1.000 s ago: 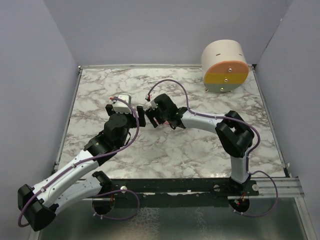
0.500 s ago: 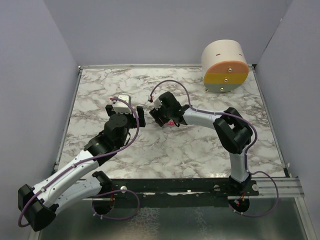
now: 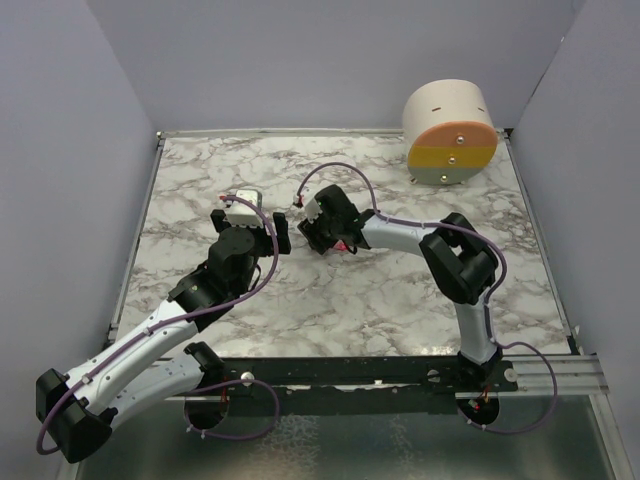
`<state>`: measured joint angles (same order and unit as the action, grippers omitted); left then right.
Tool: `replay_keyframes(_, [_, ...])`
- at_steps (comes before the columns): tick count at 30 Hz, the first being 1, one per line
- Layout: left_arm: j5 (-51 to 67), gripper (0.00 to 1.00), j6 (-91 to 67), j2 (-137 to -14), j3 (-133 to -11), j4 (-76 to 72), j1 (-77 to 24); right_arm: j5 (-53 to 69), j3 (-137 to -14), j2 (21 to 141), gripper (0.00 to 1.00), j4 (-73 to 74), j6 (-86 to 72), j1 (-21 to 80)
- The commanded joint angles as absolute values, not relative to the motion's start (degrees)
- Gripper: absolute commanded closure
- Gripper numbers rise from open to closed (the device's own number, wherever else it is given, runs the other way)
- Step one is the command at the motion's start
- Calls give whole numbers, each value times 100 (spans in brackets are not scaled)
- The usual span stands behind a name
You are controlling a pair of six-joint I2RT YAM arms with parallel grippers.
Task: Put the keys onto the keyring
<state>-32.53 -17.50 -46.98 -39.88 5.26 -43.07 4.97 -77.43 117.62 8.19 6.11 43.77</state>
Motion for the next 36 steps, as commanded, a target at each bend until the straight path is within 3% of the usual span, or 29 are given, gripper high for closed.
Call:
replay_keyframes(1, [-3348, 1, -1778, -4657, -3947, 553, -4265, 631, -7942, 11908, 53, 921, 626, 4386])
replay_keyframes(12, [-3351, 1, -1775, -4695, -3942, 543, -4245, 531, -8046, 11898, 70, 1024, 586, 4377])
replay_keyframes(27, [-3105, 3, -1705, -4710, -3751, 160, -4232, -299, -7433, 10724, 70, -323, 141, 4346])
replay_keyframes(31, [-3056, 5, -1705, -4580, -3529, -172, -4228, -519, -7229, 10380, 76, -705, 26, 4337])
replay_keyframes(33, [-3042, 5, -1697, -4545, -3499, -220, -4228, -417, -7396, 10409, 74, -542, 90, 4318])
replay_keyframes(36, [-3004, 4, -1696, -4603, -3591, -77, -4228, -264, -7988, 10786, 60, 552, 102, 4315])
